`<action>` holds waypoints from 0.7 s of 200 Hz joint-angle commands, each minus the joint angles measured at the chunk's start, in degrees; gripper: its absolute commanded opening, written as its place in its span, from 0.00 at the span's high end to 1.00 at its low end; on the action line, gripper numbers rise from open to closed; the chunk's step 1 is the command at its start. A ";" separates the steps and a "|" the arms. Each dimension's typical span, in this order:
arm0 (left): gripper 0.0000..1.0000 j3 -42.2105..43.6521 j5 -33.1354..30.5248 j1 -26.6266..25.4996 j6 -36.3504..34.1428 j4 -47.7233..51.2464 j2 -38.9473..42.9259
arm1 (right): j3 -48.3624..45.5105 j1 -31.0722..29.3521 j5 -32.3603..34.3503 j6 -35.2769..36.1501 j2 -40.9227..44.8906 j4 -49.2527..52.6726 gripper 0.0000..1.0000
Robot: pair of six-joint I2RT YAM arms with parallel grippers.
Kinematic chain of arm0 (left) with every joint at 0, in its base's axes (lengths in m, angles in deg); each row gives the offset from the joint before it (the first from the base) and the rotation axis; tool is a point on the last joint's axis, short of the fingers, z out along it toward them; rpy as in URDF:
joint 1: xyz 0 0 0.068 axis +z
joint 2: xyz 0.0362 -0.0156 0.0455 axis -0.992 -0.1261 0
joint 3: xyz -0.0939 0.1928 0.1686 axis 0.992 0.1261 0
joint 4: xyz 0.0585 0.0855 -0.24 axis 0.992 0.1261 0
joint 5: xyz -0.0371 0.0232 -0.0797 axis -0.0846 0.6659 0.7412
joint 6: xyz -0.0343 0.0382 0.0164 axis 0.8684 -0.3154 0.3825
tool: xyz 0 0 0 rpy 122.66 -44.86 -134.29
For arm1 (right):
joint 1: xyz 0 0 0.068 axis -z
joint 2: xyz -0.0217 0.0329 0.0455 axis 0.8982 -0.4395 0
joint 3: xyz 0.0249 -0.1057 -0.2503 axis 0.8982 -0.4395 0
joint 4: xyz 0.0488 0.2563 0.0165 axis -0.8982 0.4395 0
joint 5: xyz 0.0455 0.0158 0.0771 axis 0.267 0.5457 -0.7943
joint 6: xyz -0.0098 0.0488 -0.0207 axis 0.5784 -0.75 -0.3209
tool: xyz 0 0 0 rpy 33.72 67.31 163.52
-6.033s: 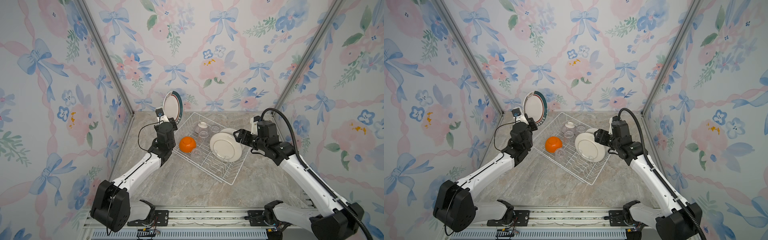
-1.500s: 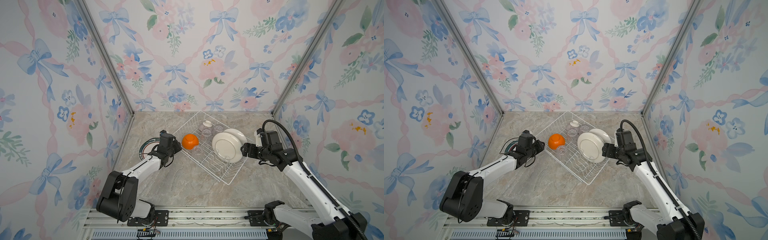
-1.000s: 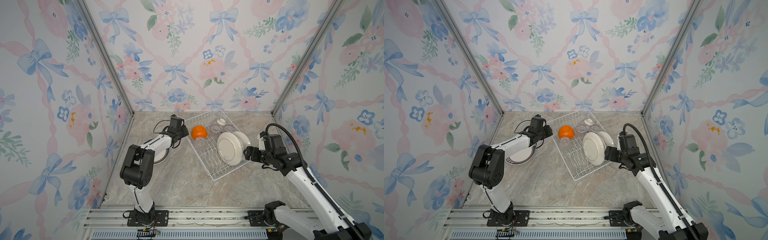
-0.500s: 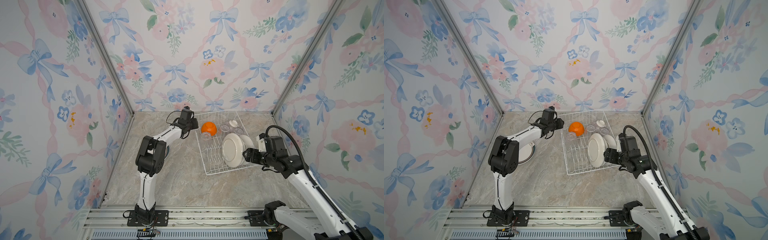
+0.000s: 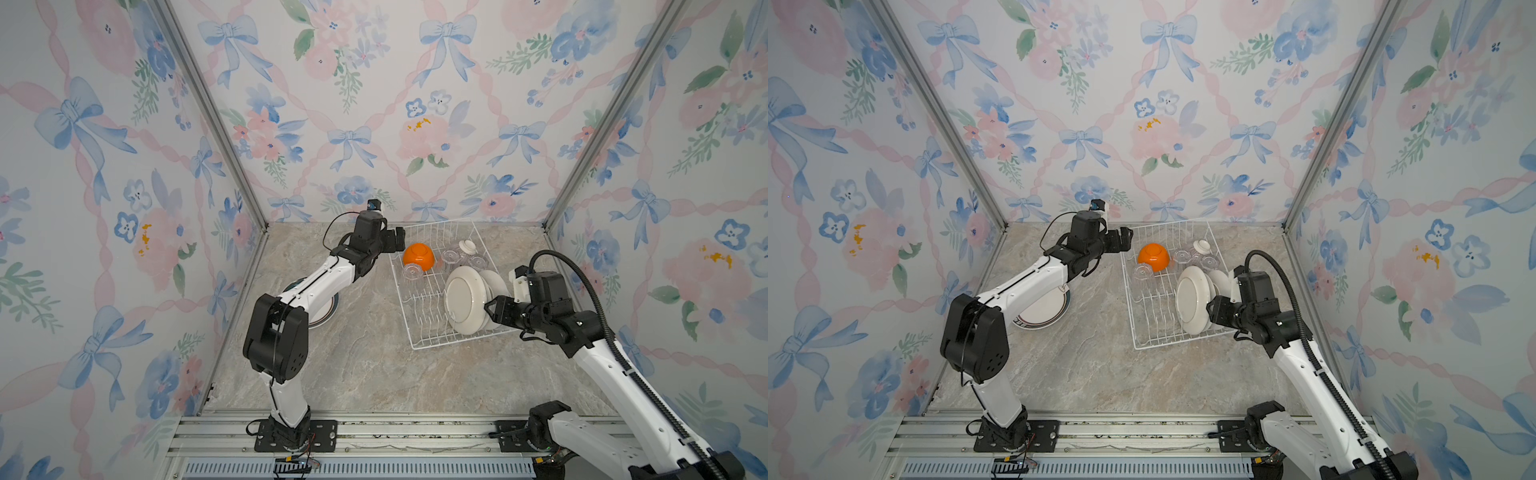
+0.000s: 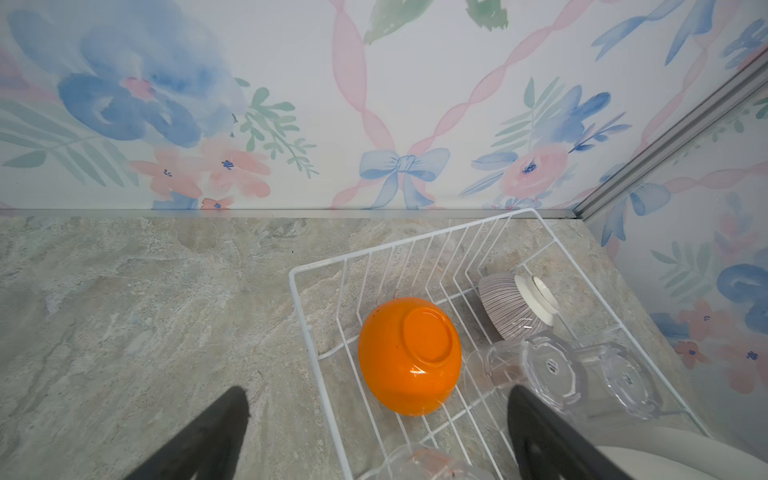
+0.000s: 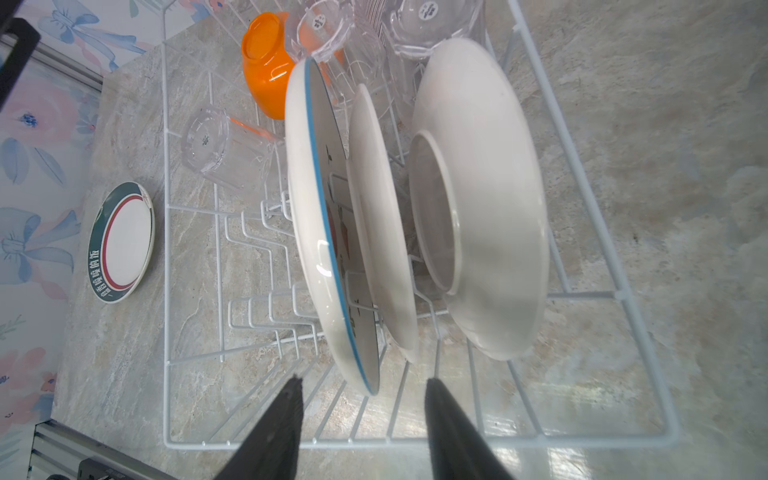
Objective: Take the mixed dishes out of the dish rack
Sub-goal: 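Grasp the watermelon-print plate rim with the right gripper while the left gripper nears the rack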
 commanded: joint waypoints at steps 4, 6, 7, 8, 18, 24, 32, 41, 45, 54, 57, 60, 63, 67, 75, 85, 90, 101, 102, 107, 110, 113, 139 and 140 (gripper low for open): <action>0.02 5.62 -6.48 -3.47 -3.36 -0.46 8.77 | 0.60 -0.53 -1.55 0.70 -1.76 -1.97 0.51; 0.02 6.19 -6.77 -3.68 -3.36 -0.52 9.36 | 0.78 -0.54 -1.68 0.72 -1.86 -2.06 0.51; 0.02 6.43 -6.87 -3.77 -3.36 -0.50 9.75 | 0.85 -0.54 -1.79 0.72 -1.95 -2.12 0.51; 0.02 6.69 -6.92 -3.86 -3.36 -0.49 10.08 | 0.89 -0.54 -1.85 0.77 -2.04 -2.19 0.51; 0.02 9.31 -8.20 -4.75 -3.12 -0.53 13.22 | 1.63 -0.49 -2.50 1.10 -2.84 -2.60 0.52; 0.02 10.76 -8.58 -5.06 -3.02 -0.49 15.03 | 2.14 -0.54 -2.66 1.38 -3.37 -2.64 0.53; 0.02 12.69 -8.85 -5.44 -2.60 -0.49 17.27 | 2.79 -0.54 -2.57 1.73 -4.09 -2.70 0.54; 0.02 14.94 -9.25 -5.62 -1.72 -0.47 19.79 | 3.40 -0.54 -2.54 2.30 -5.07 -2.93 0.54; 0.02 15.99 -9.39 -5.73 -1.20 -0.59 20.94 | 3.61 -0.54 -2.60 2.57 -5.50 -3.11 0.54; 0.02 18.24 -9.55 -5.80 -0.14 -0.59 23.16 | 4.06 -0.54 -2.99 2.91 -6.70 -3.48 0.54; 0.02 18.98 -9.54 -5.85 0.10 -0.57 23.98 | 4.28 -0.55 -3.01 3.05 -7.06 -3.49 0.55; 0.02 19.64 -9.56 -5.88 0.41 -0.61 24.72 | 4.45 -0.56 -3.11 3.11 -7.52 -3.57 0.55; 0.02 20.40 -9.64 -5.89 0.56 -0.65 25.42 | 4.67 -0.54 -3.22 3.11 -7.97 -3.56 0.56; 0.02 21.48 -9.70 -5.89 0.67 -0.78 26.23 | 5.05 -0.54 -3.51 3.18 -8.46 -3.49 0.57; 0.02 23.58 -10.01 -5.89 0.51 -1.20 27.97 | 5.88 -0.49 -4.45 3.36 -9.65 -3.57 0.61; 0.02 25.91 -11.31 -5.89 0.36 -1.40 29.81 | 6.61 -0.52 -6.07 3.63 -10.98 -3.90 0.64; 0.02 26.72 -12.09 -5.91 0.41 -1.45 30.50 | 7.00 -0.58 -6.53 3.63 -11.59 -3.93 0.64; 0.02 28.39 -13.08 -5.90 0.33 -1.45 31.86 | 7.95 -0.62 -6.66 3.61 -12.79 -3.56 0.68; 0.02 28.52 -13.10 -5.89 0.33 -1.45 31.94 | 7.99 -0.67 -6.70 3.62 -12.87 -3.48 0.68; 0.02 29.12 -13.34 -5.90 0.39 -1.45 32.45 | 8.33 -0.71 -6.57 3.63 -13.30 -3.33 0.71; 0.02 29.41 -13.39 -5.89 0.48 -1.45 32.71 | 8.54 -0.78 -6.40 3.63 -13.61 -3.21 0.72; 0.02 29.70 -13.41 -5.93 0.62 -1.45 32.99 | 8.71 -0.80 -6.32 3.65 -13.84 -3.11 0.74; 0.02 31.67 -13.07 -5.89 1.60 -1.72 34.47 | 10.13 -2.67 -3.30 4.45 -15.41 -1.80 0.77; 0.02 31.74 -13.06 -5.89 1.67 -1.71 34.48 | 10.27 -2.74 -3.13 4.48 -15.45 -1.68 0.76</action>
